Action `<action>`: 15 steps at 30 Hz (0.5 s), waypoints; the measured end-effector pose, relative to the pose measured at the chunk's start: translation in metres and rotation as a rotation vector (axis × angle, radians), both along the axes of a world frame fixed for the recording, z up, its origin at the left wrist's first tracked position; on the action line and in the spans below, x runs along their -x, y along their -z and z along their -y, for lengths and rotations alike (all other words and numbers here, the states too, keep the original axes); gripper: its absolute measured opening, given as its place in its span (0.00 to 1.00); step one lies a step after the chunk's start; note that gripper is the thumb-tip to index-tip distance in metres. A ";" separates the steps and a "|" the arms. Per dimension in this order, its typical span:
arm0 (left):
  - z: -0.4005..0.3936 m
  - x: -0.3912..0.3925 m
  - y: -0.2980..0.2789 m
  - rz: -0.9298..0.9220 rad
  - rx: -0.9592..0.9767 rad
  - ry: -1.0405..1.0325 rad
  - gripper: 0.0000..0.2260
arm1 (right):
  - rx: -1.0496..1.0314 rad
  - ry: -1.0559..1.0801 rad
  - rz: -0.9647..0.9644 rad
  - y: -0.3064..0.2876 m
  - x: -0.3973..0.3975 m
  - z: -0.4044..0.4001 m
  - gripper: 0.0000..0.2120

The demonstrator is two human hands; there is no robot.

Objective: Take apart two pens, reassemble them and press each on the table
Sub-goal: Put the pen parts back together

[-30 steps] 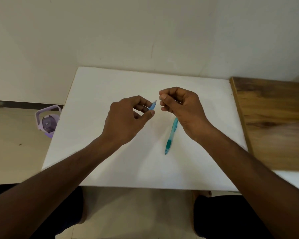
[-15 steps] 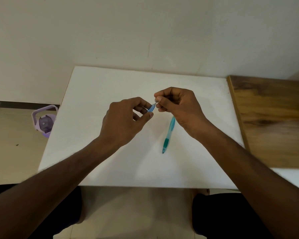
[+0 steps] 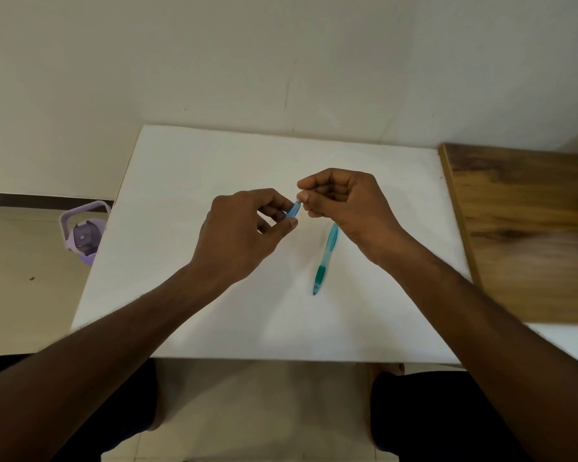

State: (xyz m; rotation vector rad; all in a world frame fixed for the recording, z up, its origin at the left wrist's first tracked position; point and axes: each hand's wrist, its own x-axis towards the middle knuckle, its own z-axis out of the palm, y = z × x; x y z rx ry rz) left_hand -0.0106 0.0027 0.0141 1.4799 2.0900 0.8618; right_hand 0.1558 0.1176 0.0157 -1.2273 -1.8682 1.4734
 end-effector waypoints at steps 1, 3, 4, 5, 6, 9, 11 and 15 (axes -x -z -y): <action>0.000 0.000 0.000 0.005 -0.006 -0.005 0.10 | 0.014 0.003 -0.011 0.000 -0.001 0.000 0.08; 0.000 -0.001 0.000 -0.001 -0.011 -0.011 0.10 | 0.026 -0.009 -0.025 0.000 -0.003 -0.001 0.08; 0.000 -0.002 0.000 0.003 -0.012 -0.014 0.09 | 0.029 -0.015 -0.029 0.000 -0.003 -0.002 0.08; 0.000 -0.002 0.000 0.015 -0.013 -0.017 0.09 | 0.037 -0.018 -0.032 -0.001 -0.003 -0.002 0.08; -0.001 -0.002 0.001 0.024 -0.014 -0.017 0.09 | 0.047 -0.022 -0.032 -0.001 -0.004 -0.002 0.08; -0.001 -0.002 0.002 0.007 -0.013 0.000 0.09 | 0.028 -0.037 0.006 -0.003 -0.005 -0.003 0.06; -0.001 -0.003 0.003 0.009 -0.008 0.000 0.09 | -0.022 -0.047 0.055 -0.004 -0.005 -0.002 0.05; -0.002 -0.005 0.006 0.049 0.026 0.006 0.08 | -0.056 -0.103 0.094 -0.007 -0.005 0.001 0.06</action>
